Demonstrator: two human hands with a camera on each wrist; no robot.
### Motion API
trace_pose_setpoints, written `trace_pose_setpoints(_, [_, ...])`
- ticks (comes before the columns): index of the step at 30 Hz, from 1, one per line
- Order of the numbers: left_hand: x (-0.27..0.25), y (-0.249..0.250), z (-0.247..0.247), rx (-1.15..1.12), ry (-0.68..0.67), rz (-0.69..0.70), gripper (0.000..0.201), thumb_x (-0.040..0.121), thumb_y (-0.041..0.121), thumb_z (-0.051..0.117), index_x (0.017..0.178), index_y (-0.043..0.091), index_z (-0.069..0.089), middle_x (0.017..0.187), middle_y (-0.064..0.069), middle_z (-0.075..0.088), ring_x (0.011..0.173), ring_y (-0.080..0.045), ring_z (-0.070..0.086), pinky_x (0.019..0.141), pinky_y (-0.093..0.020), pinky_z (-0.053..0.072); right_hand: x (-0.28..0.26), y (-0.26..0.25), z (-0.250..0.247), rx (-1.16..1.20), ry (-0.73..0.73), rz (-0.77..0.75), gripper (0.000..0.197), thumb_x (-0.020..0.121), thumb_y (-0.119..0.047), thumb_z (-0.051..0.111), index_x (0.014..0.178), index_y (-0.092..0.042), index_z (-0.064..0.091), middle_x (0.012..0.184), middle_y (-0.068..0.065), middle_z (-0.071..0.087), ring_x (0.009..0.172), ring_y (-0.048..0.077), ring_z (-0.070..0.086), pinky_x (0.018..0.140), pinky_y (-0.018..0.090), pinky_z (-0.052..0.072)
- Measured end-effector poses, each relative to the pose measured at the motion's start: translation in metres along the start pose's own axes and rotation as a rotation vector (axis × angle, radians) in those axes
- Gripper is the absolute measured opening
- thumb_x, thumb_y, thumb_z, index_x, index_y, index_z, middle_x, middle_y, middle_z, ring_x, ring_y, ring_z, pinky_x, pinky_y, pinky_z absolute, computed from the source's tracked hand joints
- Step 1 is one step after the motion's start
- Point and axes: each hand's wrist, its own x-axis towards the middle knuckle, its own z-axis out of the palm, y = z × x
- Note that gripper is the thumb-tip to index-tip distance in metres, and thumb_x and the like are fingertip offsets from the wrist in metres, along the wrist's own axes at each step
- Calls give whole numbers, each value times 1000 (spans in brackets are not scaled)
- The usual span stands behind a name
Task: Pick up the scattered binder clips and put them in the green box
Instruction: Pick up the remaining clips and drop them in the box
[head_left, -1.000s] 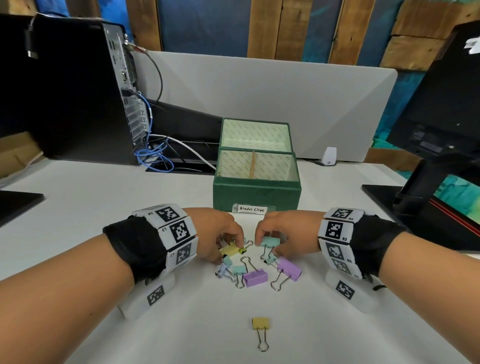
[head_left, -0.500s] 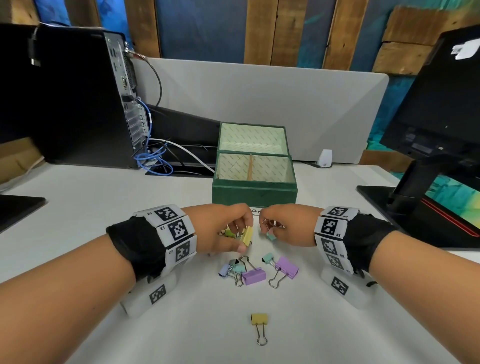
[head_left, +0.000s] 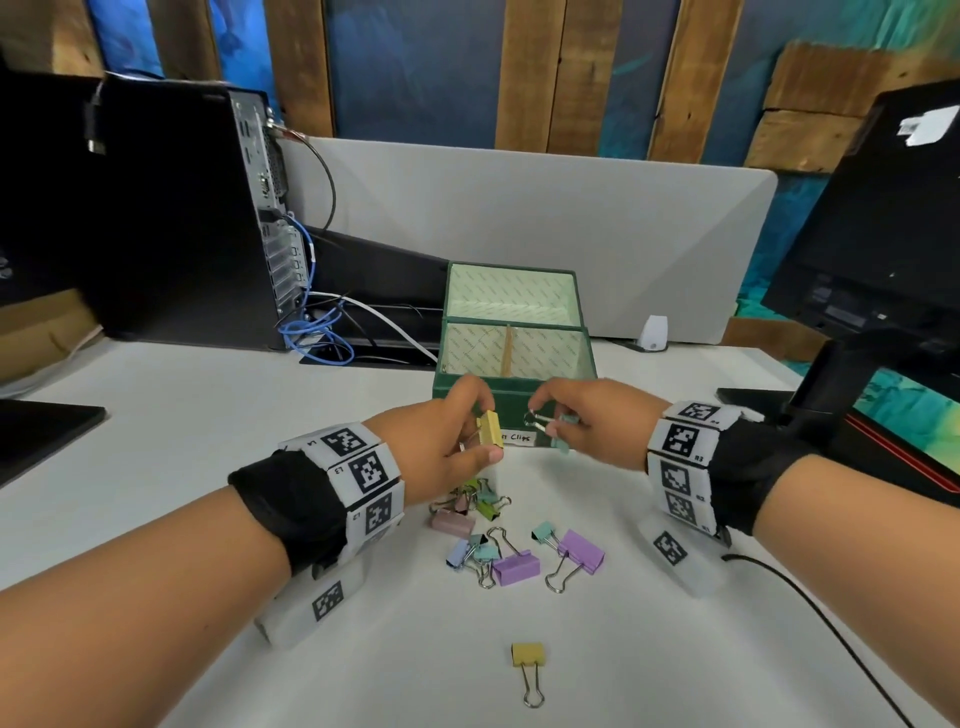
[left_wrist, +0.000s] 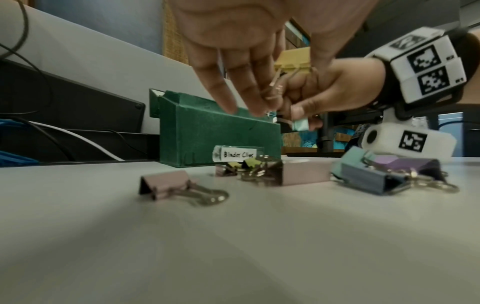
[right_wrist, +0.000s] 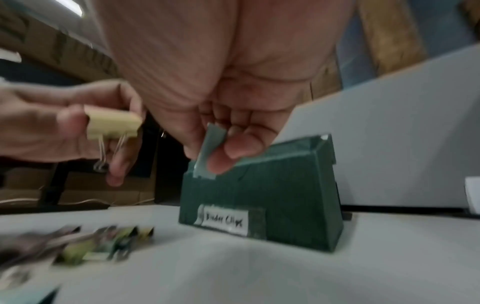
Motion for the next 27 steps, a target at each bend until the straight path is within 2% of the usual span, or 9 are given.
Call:
trace_pose_setpoints(4, [5,-11,-4,8,147,-115,30,89,43,52,108,27,34,85,9,57,77,-15,61,70,-35,55,17,-4,-26,65,136,-2,28,92,-26,52,121,-26,47,100,-2,54,67,2,46,58,16,35])
trace_pose_setpoints(6, [7,-14,-4,13,170,-153,29,88,42,54,105,30,34,87,12,55,78,-11,58,71,-32,54,29,-10,-36,104,195,-5,30,91,-24,53,120,-26,46,98,-5,50,65,0,45,56,15,34])
trace_pose_setpoints(9, [8,-18,-4,16,193,-174,31,87,40,56,106,31,34,93,11,56,84,-11,59,75,-34,55,49,-22,-46,142,254,-4,30,90,-19,53,119,-26,46,100,-3,51,69,9,51,59,21,39])
trace_pose_setpoints(11, [8,-18,-4,12,193,-193,32,86,40,58,108,32,35,95,12,55,88,-11,59,78,-35,55,61,-31,-46,145,269,16,30,89,-17,52,118,-23,47,102,-1,53,78,18,55,66,27,42])
trace_pose_setpoints(14, [8,-20,-5,17,189,-217,33,84,40,59,108,34,36,98,12,57,91,-12,60,81,-36,54,77,-38,-39,148,250,45,29,88,-15,51,117,-19,49,102,7,59,84,25,59,72,33,49])
trace_pose_setpoints(19, [9,-21,-5,14,173,-227,33,83,38,61,106,34,38,101,9,60,93,-14,61,81,-37,55,83,-30,-22,183,192,70,31,86,-20,56,117,-21,51,104,3,62,83,18,55,70,27,43])
trace_pose_setpoints(21, [10,-22,-5,24,177,-222,33,82,37,61,106,34,39,101,10,59,91,-13,60,81,-36,55,73,-22,-21,204,188,56,29,86,-21,56,114,-23,52,105,-1,58,88,17,56,75,27,45])
trace_pose_setpoints(24, [9,-21,-5,53,166,-203,34,83,37,62,110,34,42,96,14,51,86,-10,54,76,-28,52,47,-9,-22,208,175,14,19,85,-21,57,101,-29,55,103,-5,58,95,16,60,83,28,50])
trace_pose_setpoints(27, [12,-20,-12,83,165,-194,35,82,37,64,112,33,47,94,15,47,84,-8,50,73,-25,47,16,1,-22,190,35,-27,16,85,-23,61,100,-29,60,102,-6,60,95,15,62,86,28,51])
